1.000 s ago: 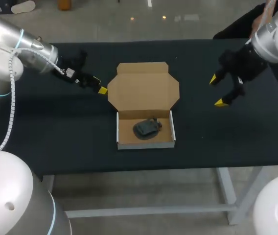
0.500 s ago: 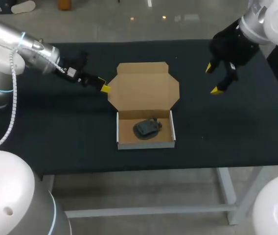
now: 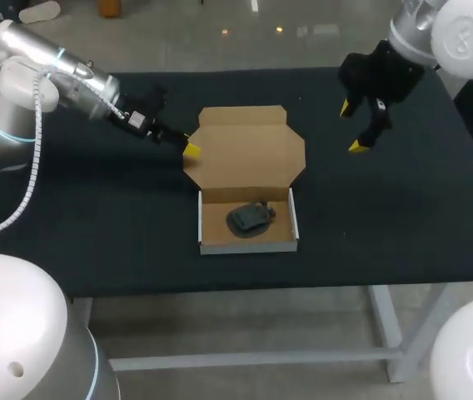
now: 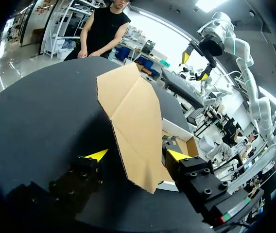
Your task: Assemble the packaging by folding the flat box into shape, placing the metal phone stand inside, and closing the box properly
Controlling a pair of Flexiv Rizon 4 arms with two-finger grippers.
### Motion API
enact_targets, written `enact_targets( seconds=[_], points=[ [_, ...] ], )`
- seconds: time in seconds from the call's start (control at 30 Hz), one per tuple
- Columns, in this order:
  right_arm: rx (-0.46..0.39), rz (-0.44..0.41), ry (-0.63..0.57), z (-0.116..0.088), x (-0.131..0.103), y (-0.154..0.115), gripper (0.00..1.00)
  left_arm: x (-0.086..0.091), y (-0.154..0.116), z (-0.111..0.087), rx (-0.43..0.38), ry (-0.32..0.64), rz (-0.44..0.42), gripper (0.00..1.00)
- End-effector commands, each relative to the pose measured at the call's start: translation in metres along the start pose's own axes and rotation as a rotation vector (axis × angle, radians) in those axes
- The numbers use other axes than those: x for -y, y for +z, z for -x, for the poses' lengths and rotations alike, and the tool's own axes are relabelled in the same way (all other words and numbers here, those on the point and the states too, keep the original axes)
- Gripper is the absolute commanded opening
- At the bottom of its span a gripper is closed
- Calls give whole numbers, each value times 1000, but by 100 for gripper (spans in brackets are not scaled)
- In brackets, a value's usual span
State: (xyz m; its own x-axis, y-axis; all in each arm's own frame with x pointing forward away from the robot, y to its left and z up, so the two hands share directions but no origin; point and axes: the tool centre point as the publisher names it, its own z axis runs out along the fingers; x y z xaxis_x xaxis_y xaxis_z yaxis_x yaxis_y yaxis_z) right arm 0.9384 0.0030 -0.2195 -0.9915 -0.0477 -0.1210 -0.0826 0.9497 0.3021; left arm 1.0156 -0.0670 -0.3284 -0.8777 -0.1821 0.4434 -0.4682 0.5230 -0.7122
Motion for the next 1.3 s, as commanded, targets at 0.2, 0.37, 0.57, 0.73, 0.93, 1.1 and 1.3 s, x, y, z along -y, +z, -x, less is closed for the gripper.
enact_targets(
  seconds=[0.2,0.37,0.57,0.73,0.93,1.1,1.3],
  points=[
    [-17,-14,-10,9,-5,-1,100,1,8,2,-63,11,3,58],
    [-17,-21,-12,12,-6,-2,100,3,12,-6,-71,23,10,53],
    [-21,-38,-20,17,-12,-3,100,4,19,-14,-75,33,20,49],
    [-21,-44,-25,20,-16,-3,100,3,22,-17,-78,36,18,45],
    [-19,-48,-32,23,-19,-3,100,0,24,-23,-64,61,10,44],
    [-17,-49,-39,24,-22,-4,100,-2,26,-29,-54,94,8,35],
    [-12,-51,-45,23,-25,-6,100,-3,25,-36,-47,128,-3,35]
  ],
)
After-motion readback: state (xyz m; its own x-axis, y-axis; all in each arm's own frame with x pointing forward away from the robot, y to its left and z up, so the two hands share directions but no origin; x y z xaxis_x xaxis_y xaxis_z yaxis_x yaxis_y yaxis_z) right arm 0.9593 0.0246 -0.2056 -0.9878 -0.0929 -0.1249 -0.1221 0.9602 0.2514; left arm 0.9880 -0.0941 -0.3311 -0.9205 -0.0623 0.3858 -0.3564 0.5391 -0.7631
